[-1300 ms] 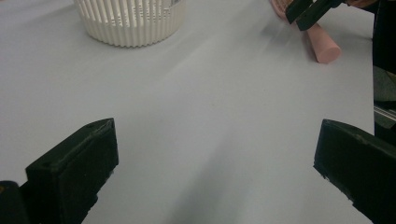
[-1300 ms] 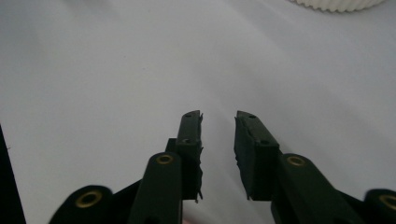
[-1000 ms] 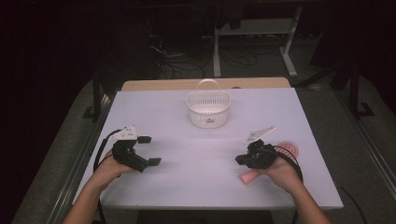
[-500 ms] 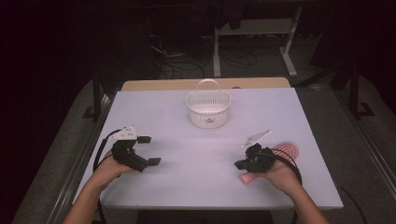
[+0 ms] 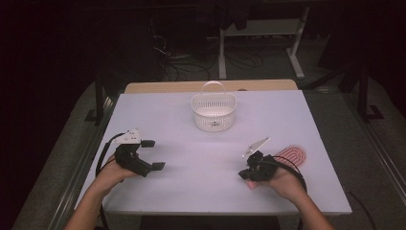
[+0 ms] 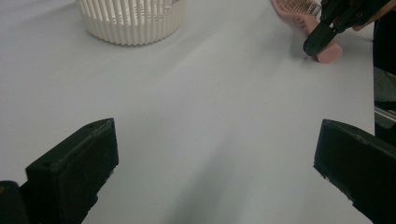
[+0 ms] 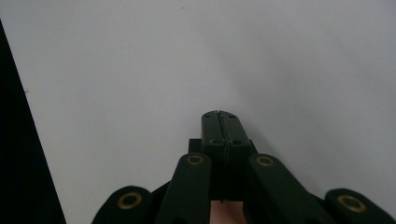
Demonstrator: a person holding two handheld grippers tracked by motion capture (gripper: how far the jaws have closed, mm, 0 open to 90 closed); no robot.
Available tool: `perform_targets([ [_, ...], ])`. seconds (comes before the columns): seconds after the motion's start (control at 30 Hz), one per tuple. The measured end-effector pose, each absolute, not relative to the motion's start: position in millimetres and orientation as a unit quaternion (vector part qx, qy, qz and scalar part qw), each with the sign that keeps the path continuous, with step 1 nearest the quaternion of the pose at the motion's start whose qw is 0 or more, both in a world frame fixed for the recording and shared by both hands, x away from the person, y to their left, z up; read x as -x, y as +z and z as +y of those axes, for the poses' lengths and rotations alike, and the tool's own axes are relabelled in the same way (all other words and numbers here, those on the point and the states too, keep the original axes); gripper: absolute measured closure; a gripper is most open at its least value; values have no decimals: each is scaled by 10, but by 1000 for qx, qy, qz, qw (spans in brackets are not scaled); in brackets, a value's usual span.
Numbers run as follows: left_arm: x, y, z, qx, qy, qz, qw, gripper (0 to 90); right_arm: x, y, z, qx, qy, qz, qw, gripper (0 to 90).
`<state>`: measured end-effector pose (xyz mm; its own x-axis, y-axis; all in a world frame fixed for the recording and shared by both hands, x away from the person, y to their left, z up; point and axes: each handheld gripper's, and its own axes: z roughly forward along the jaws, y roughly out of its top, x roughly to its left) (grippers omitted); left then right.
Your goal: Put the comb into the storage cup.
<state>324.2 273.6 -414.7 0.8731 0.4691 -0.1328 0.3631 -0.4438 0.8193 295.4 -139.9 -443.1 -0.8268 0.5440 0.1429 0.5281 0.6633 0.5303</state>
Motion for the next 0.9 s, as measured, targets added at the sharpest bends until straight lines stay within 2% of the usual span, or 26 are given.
perform_targets([
  [0.9,-3237,-4136,2735,-847,57,245,469,0,-2807,-4449,-1436,-298,261,918,0,889],
])
